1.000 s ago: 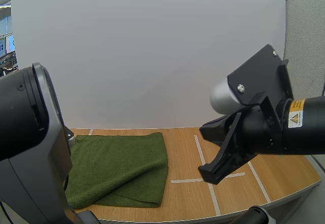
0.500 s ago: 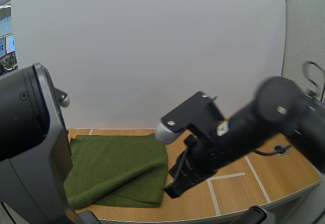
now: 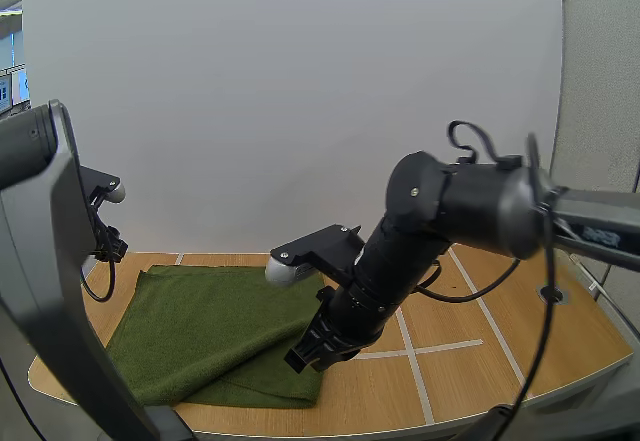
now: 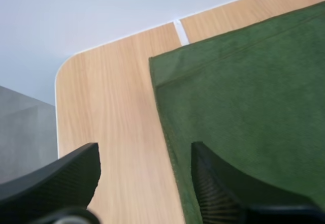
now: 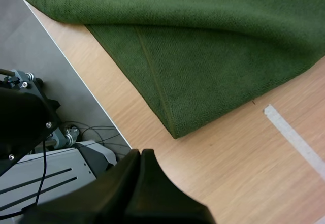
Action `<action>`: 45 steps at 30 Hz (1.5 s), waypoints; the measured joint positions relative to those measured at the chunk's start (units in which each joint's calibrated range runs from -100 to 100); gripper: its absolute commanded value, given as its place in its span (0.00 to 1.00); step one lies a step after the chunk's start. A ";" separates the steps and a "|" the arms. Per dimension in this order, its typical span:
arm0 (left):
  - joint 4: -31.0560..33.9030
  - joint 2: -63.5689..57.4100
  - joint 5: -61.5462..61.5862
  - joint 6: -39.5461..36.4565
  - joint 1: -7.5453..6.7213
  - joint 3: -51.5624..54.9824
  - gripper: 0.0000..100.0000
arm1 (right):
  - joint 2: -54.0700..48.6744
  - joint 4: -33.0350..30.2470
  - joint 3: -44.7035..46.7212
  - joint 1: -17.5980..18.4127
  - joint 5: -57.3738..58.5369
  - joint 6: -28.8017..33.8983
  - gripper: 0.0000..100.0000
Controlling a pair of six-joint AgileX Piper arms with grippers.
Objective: Fold the towel
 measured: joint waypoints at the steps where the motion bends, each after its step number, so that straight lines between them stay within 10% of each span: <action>1: 0.02 0.69 0.00 0.10 0.00 -0.20 0.85 | 0.94 0.00 0.00 0.00 -0.66 0.00 0.00; 19: 0.33 30.53 -6.30 1.32 -6.04 -19.78 0.85 | 6.81 -0.52 0.00 0.00 -3.41 0.00 0.00; 45: 1.84 36.75 -9.62 2.04 -6.48 -23.46 0.76 | 17.33 -2.31 0.00 0.12 -15.96 0.23 0.00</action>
